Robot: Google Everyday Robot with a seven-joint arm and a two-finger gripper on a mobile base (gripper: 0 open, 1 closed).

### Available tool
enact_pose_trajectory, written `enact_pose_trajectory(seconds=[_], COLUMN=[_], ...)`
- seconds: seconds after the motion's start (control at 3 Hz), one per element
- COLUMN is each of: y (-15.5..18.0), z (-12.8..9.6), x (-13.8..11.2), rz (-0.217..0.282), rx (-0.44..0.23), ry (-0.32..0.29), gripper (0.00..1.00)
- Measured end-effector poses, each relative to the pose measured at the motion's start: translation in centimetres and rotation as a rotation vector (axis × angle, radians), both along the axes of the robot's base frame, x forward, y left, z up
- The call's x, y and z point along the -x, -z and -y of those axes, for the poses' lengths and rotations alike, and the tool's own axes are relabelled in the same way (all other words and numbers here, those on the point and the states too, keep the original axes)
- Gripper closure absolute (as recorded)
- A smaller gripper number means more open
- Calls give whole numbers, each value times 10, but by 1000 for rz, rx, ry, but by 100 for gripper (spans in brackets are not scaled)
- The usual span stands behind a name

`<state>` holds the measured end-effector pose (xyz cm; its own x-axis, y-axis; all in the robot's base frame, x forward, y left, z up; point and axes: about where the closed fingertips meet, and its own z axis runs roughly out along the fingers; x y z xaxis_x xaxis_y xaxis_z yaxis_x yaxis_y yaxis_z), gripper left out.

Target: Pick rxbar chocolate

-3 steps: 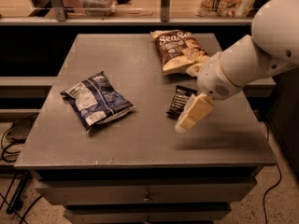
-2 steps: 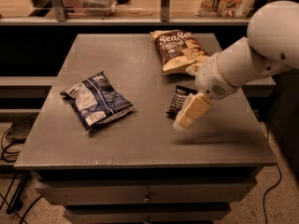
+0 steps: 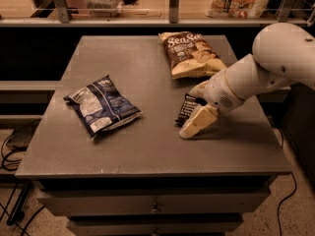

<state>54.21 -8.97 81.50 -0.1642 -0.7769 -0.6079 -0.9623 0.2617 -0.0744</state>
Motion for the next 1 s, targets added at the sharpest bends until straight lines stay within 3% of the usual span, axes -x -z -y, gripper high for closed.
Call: enact_pose_trajectory(seconds=[1.0], y=[-12], z=[2], x=[0], rz=[-4], rx=[-6], ry=[1], gripper=[100])
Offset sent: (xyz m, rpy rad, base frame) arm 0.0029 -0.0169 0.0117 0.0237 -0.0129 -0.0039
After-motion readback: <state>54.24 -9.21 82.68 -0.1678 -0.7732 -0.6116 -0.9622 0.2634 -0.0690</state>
